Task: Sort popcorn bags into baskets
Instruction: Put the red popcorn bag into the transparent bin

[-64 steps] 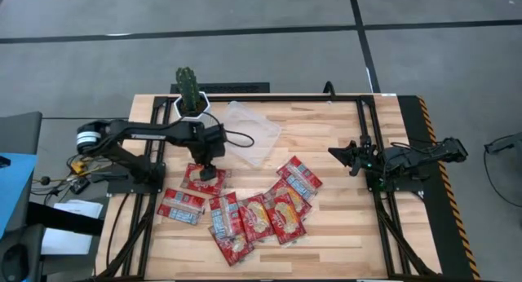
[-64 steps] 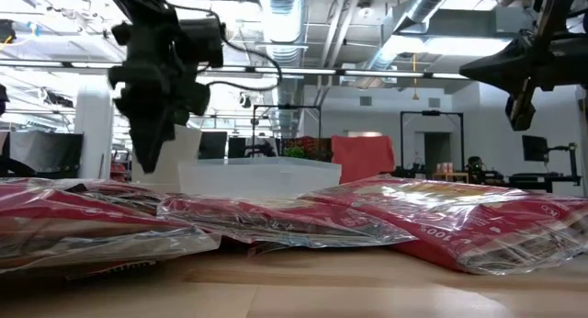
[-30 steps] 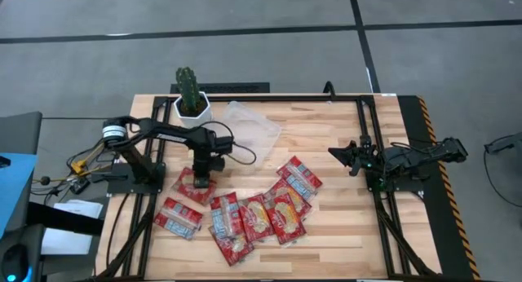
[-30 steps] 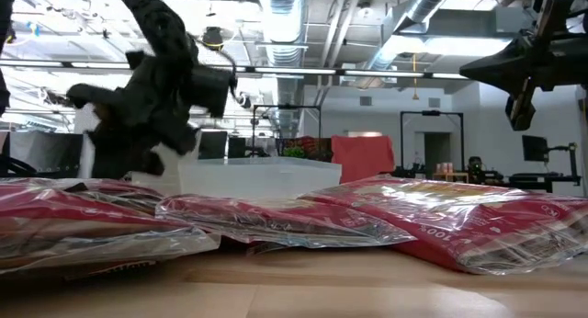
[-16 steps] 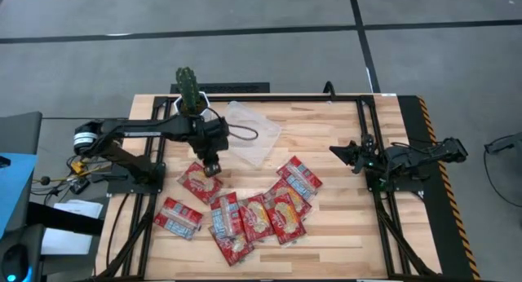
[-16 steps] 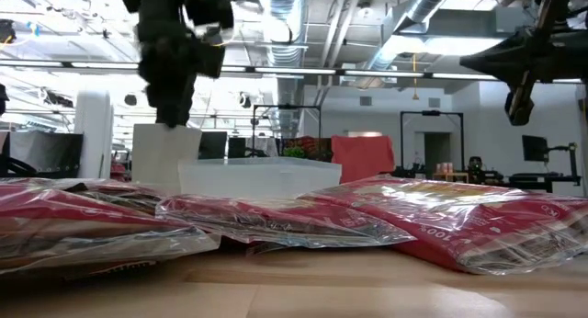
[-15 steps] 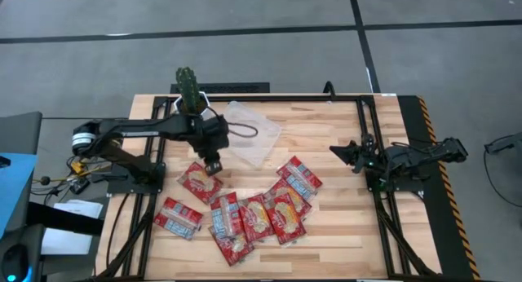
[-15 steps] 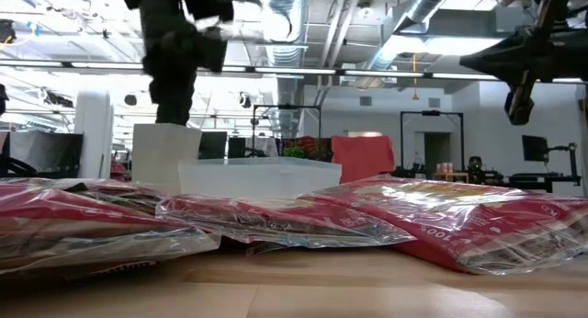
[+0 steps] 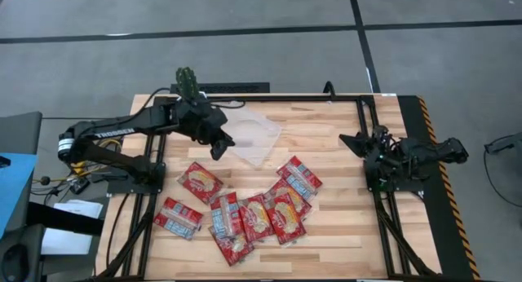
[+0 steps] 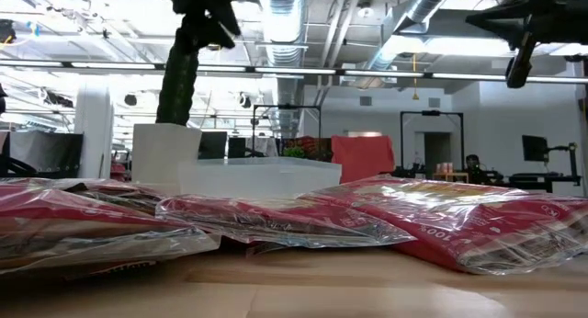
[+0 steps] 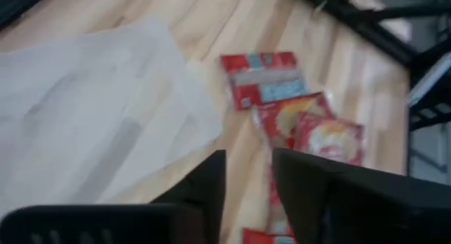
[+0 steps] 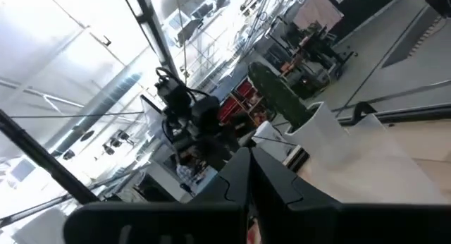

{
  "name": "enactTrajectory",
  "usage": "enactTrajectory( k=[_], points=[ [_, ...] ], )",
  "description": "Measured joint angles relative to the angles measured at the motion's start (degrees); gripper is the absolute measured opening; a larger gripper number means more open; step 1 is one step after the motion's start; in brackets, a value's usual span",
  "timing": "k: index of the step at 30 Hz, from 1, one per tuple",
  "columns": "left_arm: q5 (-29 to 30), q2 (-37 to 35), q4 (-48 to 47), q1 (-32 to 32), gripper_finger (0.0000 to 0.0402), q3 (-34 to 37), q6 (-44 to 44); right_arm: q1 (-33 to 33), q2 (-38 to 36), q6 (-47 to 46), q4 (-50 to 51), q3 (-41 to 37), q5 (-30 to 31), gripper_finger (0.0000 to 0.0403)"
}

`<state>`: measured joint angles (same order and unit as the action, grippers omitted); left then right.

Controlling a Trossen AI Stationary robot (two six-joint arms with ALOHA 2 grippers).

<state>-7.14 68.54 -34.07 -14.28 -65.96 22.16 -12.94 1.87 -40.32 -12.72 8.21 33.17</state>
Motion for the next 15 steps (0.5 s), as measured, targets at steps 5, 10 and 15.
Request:
enactTrajectory(
  k=[5, 10, 15],
  points=[
    [-0.7, -0.1, -11.4, 0.0, 0.0167, -5.1, 2.0, 0.5, 0.0, 4.3, -1.9, 1.5, -1.7, 0.0059],
    [4.8, -0.1, -25.5, -0.1, 0.0194, -6.3, 5.8, 0.4, 0.0, 10.7, 8.9, 8.3, -5.1, 0.0108],
    [5.4, -0.1, -29.3, 0.0, 0.0199, -3.7, 10.4, 0.4, 2.1, 10.5, 26.9, 17.2, -4.9, 0.0133]
  ],
)
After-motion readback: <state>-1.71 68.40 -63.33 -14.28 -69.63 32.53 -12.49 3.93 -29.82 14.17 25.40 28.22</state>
